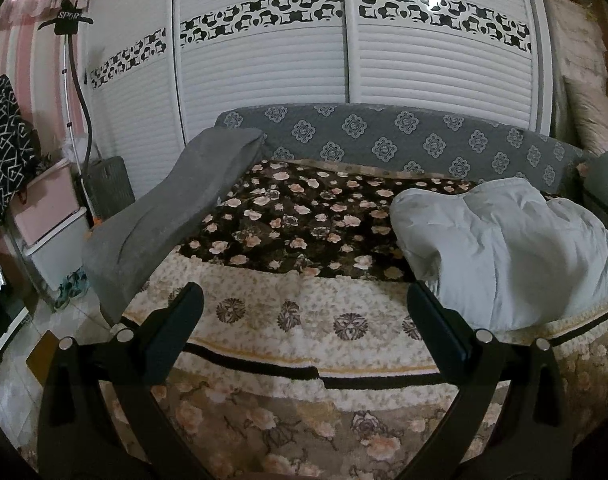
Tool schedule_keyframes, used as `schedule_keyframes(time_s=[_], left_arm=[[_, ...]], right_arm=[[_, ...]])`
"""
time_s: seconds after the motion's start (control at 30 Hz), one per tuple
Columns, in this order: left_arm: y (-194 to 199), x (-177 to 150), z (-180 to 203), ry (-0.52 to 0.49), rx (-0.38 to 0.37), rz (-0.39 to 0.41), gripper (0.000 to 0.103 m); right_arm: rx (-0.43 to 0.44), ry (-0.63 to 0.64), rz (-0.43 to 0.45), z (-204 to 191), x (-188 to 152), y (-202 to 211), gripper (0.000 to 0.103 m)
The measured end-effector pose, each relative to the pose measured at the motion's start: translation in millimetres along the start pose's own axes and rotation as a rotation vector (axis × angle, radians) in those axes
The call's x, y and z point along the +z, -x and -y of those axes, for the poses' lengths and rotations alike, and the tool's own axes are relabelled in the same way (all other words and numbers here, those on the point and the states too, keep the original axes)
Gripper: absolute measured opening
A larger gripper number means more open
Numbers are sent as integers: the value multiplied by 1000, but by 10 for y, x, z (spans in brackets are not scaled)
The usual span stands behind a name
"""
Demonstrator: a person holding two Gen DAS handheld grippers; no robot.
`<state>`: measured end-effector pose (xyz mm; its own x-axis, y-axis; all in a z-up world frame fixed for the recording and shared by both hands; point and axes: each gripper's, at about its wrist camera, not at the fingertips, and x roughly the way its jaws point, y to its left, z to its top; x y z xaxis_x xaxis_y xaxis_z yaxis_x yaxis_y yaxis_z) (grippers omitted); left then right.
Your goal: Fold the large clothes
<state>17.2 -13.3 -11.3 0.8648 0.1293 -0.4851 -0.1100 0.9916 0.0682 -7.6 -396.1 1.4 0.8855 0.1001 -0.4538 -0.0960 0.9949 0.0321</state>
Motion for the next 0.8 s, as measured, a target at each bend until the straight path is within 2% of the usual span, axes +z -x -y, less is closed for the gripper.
schedule_keyframes(time_s=[0.63,0.8], left_arm=[[-8,1,0,-9,-26,3,100],[-6,2,-20,0,-26,3,100]], right_arm=[[-23,43,-29,-39,-8,-51,101],[-39,30,-1,6,4,11,101]])
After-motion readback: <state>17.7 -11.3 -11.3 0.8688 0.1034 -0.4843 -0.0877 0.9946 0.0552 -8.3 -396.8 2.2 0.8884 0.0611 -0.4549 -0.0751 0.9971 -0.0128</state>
